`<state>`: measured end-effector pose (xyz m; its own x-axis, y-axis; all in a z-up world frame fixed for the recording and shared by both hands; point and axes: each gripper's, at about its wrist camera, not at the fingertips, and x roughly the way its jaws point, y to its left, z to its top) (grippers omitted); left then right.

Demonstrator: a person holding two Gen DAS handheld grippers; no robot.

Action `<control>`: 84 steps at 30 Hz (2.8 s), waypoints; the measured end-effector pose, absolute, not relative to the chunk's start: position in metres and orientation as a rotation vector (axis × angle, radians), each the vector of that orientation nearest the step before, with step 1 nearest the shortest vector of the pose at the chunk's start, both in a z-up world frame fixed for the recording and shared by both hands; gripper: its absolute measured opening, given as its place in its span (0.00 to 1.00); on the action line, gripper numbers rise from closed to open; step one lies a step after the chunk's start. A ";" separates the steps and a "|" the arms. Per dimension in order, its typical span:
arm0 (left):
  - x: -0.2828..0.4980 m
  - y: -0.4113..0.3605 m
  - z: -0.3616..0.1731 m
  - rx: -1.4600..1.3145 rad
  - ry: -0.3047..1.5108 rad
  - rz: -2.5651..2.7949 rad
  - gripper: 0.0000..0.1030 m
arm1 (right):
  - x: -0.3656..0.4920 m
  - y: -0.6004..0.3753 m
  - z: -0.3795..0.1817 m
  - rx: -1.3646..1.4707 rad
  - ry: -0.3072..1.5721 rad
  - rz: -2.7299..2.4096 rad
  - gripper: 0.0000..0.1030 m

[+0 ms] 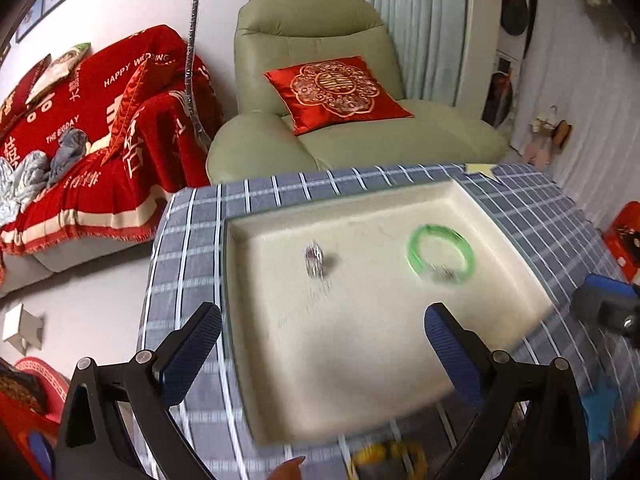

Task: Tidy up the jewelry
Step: 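Withdraw both tools from the tray toward the remaining jewelry, then grasp the silver hair clip with the right tool while the left tool grasps the braided rope bracelet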

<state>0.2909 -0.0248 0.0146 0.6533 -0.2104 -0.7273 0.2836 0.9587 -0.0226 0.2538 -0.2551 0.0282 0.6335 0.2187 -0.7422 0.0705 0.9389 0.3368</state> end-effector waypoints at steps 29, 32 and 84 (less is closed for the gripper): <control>0.168 -0.006 -0.043 0.026 0.965 -0.270 1.00 | 0.089 -0.266 -0.019 0.260 1.024 -0.016 1.00; 0.169 -0.007 -0.044 0.023 0.969 -0.267 1.00 | 0.081 -0.268 -0.025 0.216 1.030 -0.010 1.00; 0.150 -0.011 -0.011 -0.059 0.901 -0.464 0.21 | 0.067 -0.251 -0.015 0.112 1.054 0.211 0.19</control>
